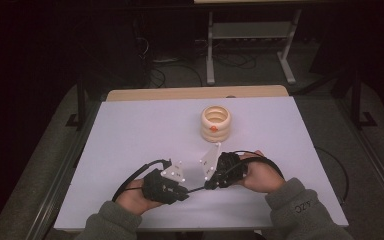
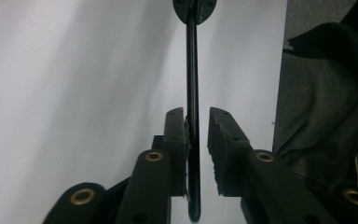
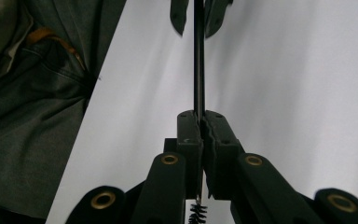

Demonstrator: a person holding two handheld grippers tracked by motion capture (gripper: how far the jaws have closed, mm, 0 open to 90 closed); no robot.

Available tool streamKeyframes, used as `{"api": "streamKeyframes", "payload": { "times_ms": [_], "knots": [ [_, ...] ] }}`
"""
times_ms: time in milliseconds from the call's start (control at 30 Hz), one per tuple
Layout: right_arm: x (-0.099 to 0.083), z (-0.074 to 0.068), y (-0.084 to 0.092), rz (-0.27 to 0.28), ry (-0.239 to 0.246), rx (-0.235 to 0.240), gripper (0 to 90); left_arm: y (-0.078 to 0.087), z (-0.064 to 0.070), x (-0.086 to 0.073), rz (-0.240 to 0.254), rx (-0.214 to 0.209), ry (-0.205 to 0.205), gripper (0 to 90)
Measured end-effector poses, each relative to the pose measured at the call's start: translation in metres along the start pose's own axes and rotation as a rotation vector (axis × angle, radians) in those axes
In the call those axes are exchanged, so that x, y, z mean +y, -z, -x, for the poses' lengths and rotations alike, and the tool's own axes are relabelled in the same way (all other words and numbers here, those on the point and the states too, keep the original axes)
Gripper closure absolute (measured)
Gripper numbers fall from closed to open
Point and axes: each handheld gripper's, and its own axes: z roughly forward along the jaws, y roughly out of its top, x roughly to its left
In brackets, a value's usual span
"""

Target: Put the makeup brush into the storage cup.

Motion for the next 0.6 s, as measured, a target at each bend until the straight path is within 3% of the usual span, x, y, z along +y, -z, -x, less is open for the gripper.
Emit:
{"api": "streamKeyframes", "payload": {
  "times_ms": [100, 167, 233, 367, 600],
  "knots": [
    [0.001, -0.001, 0.001, 0.002, 0.001, -0.002, 83.8, 0.000, -0.001, -0.001, -0.004, 0.012, 0.009, 84.8],
    [0.000, -0.001, 0.004, 0.029, -0.021, -0.034, 81.3, 0.000, -0.002, -0.003, 0.006, 0.016, 0.024, 85.1],
    [-0.003, -0.002, 0.008, 0.076, -0.061, -0.072, 72.4, -0.001, -0.003, -0.005, 0.011, 0.028, 0.048, 85.2],
    [-0.012, -0.001, 0.019, 0.175, -0.161, -0.136, 68.4, 0.001, -0.010, -0.012, 0.040, 0.046, 0.116, 85.3],
    [-0.031, -0.003, 0.021, 0.267, -0.299, -0.151, 64.3, 0.010, -0.020, -0.019, 0.108, 0.110, 0.223, 85.3]
  ]
}}
